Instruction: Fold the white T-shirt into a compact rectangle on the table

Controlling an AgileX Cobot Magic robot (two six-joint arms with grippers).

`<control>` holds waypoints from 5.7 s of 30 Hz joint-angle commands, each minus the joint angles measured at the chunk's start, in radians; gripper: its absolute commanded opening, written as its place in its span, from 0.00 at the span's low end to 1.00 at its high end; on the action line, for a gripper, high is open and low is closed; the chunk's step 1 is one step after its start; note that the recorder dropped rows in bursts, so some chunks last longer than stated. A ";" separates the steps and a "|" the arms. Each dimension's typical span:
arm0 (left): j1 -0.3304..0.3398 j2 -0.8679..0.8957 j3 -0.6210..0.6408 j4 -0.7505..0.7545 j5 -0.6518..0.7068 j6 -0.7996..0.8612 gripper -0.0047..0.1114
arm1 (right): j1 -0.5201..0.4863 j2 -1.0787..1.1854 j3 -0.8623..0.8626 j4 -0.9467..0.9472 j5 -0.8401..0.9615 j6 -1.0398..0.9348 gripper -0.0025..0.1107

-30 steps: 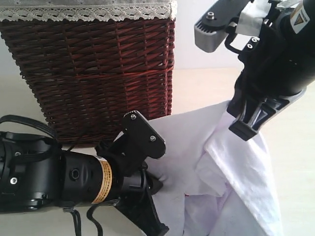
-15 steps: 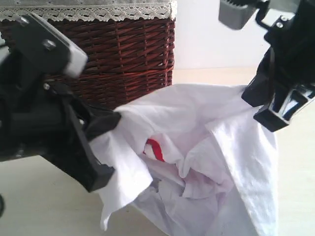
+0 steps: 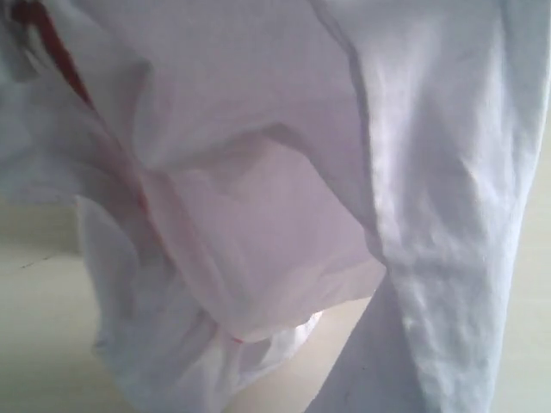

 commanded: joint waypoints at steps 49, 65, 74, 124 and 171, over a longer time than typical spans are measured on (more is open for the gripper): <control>0.293 -0.029 -0.433 0.189 0.475 0.230 0.04 | 0.000 0.193 -0.116 0.318 0.081 -0.330 0.02; 0.331 0.057 -0.348 -0.092 0.475 0.324 0.04 | 0.286 0.358 0.241 0.503 -0.175 -0.554 0.40; 0.331 0.057 -0.344 -0.088 0.475 0.339 0.04 | 0.519 0.774 0.281 0.529 -0.697 -0.506 0.51; 1.079 0.698 0.150 -0.244 -0.237 0.142 0.05 | 0.553 0.494 0.253 -0.529 -0.433 0.474 0.02; 1.207 0.673 0.063 -0.528 -0.249 0.392 0.34 | 0.583 0.517 -0.079 -0.950 0.039 0.613 0.02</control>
